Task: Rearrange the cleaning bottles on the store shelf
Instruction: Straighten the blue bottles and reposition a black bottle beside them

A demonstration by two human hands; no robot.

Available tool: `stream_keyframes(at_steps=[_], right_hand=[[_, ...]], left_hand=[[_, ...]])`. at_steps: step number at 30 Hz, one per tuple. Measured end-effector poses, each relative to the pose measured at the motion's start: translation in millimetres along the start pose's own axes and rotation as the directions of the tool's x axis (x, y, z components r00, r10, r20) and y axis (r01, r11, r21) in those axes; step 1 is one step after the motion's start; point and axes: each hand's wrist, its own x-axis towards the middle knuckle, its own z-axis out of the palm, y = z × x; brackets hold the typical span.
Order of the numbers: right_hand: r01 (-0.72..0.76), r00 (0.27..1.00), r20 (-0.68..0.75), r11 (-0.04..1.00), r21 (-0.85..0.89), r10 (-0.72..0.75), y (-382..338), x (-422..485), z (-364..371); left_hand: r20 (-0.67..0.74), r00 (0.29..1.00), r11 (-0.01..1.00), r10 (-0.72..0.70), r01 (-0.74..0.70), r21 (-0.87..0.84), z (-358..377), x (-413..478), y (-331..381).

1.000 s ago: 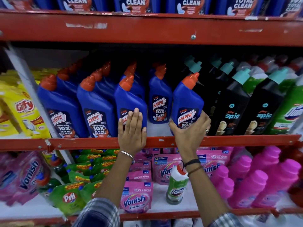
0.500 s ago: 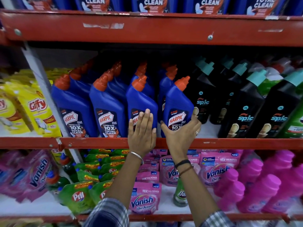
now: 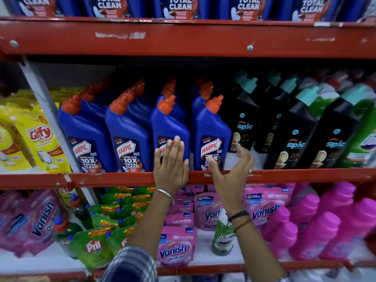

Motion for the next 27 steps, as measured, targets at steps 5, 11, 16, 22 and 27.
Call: stream_keyframes(at_steps=[5,11,16,22,27], right_hand=[[0.146,0.962,-0.251,0.979,0.140,-0.107,31.5,27.0,-70.0],[0.039,0.888,-0.458,0.999,-0.018,-0.043,83.8,81.0,-149.9],[-0.117,0.941,-0.331,0.984,-0.137,0.066,111.4,118.4,-177.0],[-0.122,0.980,-0.186,0.963,-0.240,0.078,116.0,139.9,-173.9],[-0.145,0.963,-0.259,0.948,-0.282,0.070,113.5,142.3,-172.6]], left_hand=[[-0.030,0.999,1.000,0.010,-0.009,0.027,2.5,-0.6,1.2],[-0.067,0.997,0.999,0.027,-0.025,0.030,3.7,-0.6,0.3],[-0.075,0.997,0.999,0.024,-0.021,0.040,4.2,-0.7,0.2],[-0.077,0.997,0.999,0.004,-0.001,0.038,2.8,0.3,2.5],[-0.081,0.997,0.999,0.012,-0.008,0.046,3.8,0.4,2.3]])
